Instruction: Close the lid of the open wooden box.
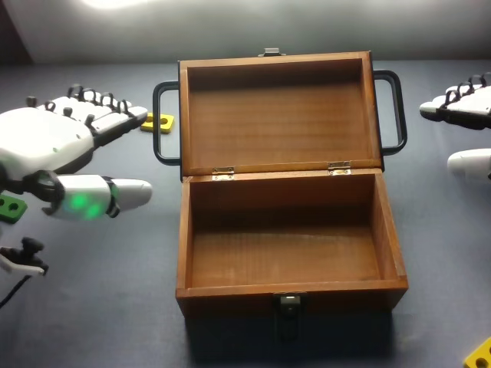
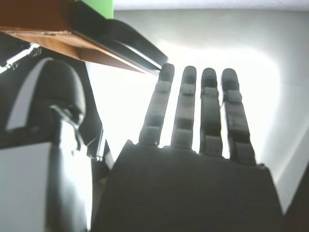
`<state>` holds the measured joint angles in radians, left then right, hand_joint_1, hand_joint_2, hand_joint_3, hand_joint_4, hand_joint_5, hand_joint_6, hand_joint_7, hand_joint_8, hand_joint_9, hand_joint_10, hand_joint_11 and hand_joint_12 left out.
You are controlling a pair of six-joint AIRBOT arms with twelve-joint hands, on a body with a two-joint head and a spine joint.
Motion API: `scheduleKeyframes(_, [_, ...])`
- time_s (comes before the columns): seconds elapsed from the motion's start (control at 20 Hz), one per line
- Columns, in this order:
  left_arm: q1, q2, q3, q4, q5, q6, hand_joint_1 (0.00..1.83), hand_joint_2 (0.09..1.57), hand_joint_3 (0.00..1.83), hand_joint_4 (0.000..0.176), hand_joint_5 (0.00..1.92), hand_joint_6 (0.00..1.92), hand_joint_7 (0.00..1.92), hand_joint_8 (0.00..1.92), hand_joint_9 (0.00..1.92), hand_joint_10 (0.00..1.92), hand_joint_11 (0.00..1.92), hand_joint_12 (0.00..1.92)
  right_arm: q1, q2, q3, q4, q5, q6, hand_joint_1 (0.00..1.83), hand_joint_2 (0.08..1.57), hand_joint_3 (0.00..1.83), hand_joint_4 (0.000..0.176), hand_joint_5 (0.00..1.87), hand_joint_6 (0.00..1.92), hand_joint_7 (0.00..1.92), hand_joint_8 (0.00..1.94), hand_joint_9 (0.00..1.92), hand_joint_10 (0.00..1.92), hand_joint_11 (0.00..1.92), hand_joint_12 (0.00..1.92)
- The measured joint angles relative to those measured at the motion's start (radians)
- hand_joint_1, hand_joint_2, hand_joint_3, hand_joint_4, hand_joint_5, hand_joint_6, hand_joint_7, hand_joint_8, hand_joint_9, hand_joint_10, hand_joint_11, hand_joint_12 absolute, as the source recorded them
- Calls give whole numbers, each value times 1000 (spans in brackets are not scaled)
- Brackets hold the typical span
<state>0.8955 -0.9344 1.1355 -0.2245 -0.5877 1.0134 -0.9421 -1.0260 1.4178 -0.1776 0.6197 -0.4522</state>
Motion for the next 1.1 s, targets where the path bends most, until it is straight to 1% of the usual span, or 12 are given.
scheduleKeyframes(0.1, [-16,-5,9,5,21,0,0,1231,0,0,0,0,0,0,35,14,108,46,31,-18,23,-24,-27,4,0,1382,0,0,109,2,87,0,25,1,46,30])
scheduleKeyframes(0.15, [-24,-16,19,4,25,0,0,1216,0,0,0,0,0,0,40,14,117,49,45,-32,36,-32,-37,3,0,1375,0,0,111,2,90,1,31,3,53,32])
scheduleKeyframes(0.2, [-34,-26,30,3,29,0,0,1188,0,0,0,0,0,0,35,4,114,38,55,-45,46,-39,-50,5,0,1373,0,0,115,4,92,2,35,4,59,34])
scheduleKeyframes(0.3, [-58,-47,46,6,52,0,0,1129,0,0,0,0,0,0,1,0,46,5,61,-61,55,-58,-69,8,0,1357,0,0,98,0,78,0,27,0,57,30])
scheduleKeyframes(0.55, [-69,-49,50,22,75,0,0,1187,8,0,0,0,0,0,0,0,0,0,116,-80,71,-113,-101,18,0,1338,0,0,102,2,86,2,34,2,79,33])
scheduleKeyframes(0.7, [-85,-61,64,22,88,0,15,1207,12,0,0,0,0,0,0,0,0,0,121,-92,72,-135,-113,23,0,1318,0,0,103,2,86,2,38,3,80,32])
scheduleKeyframes(0.8, [-93,-63,68,31,98,1,0,1158,0,0,0,0,0,0,0,0,0,0,121,-91,72,-142,-114,32,0,1320,0,2,98,0,82,0,35,1,72,27])
scheduleKeyframes(0.85, [-94,-65,68,30,98,1,0,1156,0,0,0,0,0,0,0,0,0,0,121,-91,72,-148,-116,38,0,1319,0,0,105,3,84,1,36,1,67,24])
scheduleKeyframes(0.9, [-94,-65,68,30,100,1,0,1159,0,0,0,0,0,0,0,0,0,0,121,-91,72,-155,-117,41,0,1310,0,0,101,1,82,0,30,0,58,20])
scheduleKeyframes(0.95, [-94,-65,69,31,101,1,0,1194,8,0,0,0,0,0,0,0,0,0,121,-91,71,-157,-117,42,0,1282,0,0,100,0,81,0,22,0,49,15])
scheduleKeyframes(1.05, [-94,-67,76,37,105,0,0,1231,22,0,0,0,0,0,0,0,0,0,121,-91,71,-159,-117,42,0,1321,0,0,106,2,80,0,23,1,54,16])
scheduleKeyframes(1.1, [-94,-68,78,35,106,0,0,1211,11,0,0,0,0,0,0,0,0,0,123,-91,71,-161,-117,42,0,1325,0,0,108,3,80,0,25,2,54,16])
